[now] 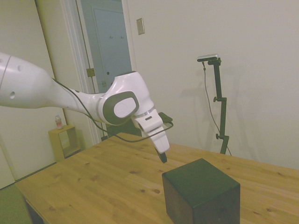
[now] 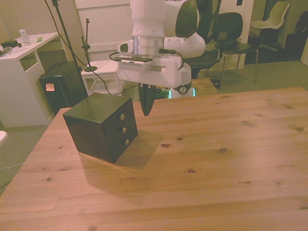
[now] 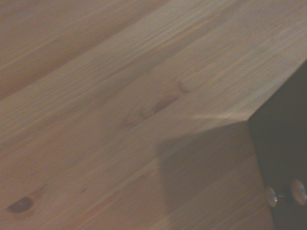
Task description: Close the top drawer
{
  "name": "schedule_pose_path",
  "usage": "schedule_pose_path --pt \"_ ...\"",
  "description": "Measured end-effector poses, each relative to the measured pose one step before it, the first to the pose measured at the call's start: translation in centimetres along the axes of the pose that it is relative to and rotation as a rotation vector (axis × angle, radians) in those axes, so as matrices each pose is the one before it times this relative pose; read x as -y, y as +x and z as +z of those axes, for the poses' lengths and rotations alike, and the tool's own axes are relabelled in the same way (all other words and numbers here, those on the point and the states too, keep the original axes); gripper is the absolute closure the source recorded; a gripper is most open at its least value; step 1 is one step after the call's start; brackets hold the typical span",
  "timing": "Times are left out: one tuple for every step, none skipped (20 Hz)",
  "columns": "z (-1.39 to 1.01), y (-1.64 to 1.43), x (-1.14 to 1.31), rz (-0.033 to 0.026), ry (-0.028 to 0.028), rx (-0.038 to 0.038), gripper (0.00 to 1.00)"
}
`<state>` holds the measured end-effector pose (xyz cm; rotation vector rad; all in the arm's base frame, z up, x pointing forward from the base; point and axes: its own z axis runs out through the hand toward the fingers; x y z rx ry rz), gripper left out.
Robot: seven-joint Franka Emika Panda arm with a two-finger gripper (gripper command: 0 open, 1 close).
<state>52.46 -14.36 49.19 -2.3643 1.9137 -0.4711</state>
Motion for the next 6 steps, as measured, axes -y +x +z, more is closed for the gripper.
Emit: schedule_pose_path --pt "-0.793 -1.064 -0.046 -0.01438 0.01114 0.00218 1.0" --pt "-0.836 -1.07 -0.033 -0.01442 0.01171 0.0018 1.0" --pt "-0.841 -1.122 0.01 -0.01337 0.00975 0.00207 1.0" --pt "-0.854 -1.206 0.021 -0.01311 0.00897 0.00182 1.0" --pt "-0.682 -1.291 -0.045 -0.01337 0.00453 0.00386 1.0" --pt "-0.65 -1.406 -0.05 -0.01589 0.00028 0.00964 0.0"
